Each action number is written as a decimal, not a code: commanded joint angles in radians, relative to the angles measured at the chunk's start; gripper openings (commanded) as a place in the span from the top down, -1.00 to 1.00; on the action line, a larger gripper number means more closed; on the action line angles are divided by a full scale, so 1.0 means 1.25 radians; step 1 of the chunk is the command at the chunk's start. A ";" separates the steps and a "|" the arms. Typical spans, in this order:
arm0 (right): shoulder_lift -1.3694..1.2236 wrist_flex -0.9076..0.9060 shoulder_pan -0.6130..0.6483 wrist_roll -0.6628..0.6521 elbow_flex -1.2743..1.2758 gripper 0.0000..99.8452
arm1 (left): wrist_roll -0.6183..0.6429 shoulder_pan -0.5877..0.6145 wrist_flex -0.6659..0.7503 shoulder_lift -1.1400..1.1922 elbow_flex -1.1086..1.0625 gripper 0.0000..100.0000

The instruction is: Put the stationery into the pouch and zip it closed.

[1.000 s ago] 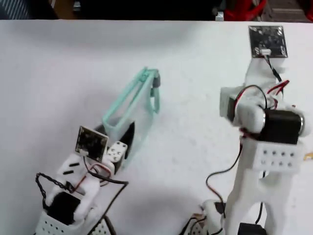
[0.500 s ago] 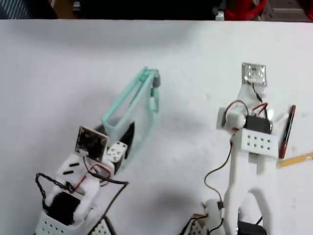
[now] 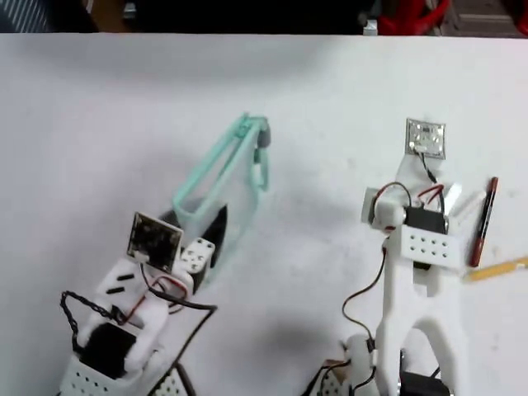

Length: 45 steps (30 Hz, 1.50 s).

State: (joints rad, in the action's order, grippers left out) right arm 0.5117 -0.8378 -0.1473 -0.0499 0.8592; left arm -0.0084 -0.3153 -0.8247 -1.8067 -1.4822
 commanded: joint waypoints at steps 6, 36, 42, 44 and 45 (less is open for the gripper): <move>0.017 0.031 -0.058 -0.002 -0.006 0.79 | -0.002 0.008 0.026 -0.012 0.006 0.77; -0.466 -0.044 -0.361 0.032 -0.523 0.68 | -0.002 0.007 0.026 -0.012 0.005 0.77; -0.683 -0.157 -0.404 -0.091 -0.767 0.68 | -0.002 0.008 0.026 -0.012 0.005 0.77; -0.744 -0.158 -0.417 -0.123 -0.810 0.68 | -0.002 0.008 0.026 -0.012 0.005 0.77; -0.771 -0.154 -0.420 -0.130 -0.830 0.68 | -0.002 0.008 0.026 -0.012 0.005 0.77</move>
State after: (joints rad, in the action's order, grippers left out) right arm -0.3905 -1.0249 -0.6490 -0.1619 -0.0706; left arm -0.0084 -0.3153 -0.8247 -1.8067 -1.4822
